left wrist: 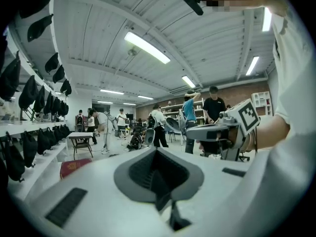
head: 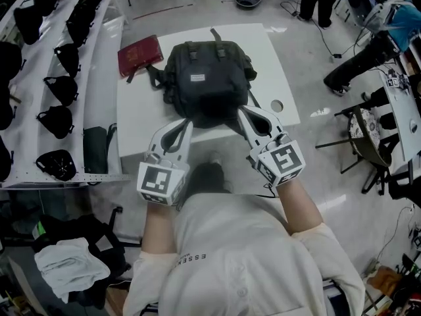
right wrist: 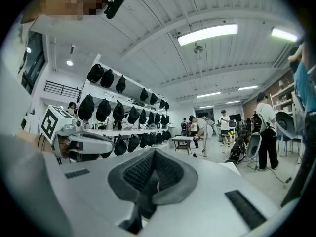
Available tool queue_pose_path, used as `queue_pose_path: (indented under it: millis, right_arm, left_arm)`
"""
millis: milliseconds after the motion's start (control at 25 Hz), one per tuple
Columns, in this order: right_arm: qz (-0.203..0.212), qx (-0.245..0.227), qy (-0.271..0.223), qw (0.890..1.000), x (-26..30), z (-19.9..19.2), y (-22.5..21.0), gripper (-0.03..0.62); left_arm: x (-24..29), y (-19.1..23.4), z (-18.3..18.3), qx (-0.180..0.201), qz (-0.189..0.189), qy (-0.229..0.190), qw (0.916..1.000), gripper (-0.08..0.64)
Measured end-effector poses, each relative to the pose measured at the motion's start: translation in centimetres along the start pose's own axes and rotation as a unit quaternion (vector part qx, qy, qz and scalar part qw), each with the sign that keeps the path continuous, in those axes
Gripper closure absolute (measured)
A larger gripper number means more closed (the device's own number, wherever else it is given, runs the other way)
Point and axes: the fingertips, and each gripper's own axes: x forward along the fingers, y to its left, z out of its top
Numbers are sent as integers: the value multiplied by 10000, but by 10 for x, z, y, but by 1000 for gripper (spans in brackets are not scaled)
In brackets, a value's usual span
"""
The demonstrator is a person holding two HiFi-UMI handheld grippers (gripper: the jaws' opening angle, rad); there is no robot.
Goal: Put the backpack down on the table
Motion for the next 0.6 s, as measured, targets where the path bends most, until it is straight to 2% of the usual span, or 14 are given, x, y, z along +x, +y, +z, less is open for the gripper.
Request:
queue_pose_path:
  millis: [440,600]
  right_arm:
    - [-3,33,7,10000,0,2,-2,578]
    - [-47,28,-5,10000,-1,3,-5,578]
  left_arm:
    - [2,7,9,-89,62,-108,9999,558]
    - [2,7,8,-276,25,-75,9996,557]
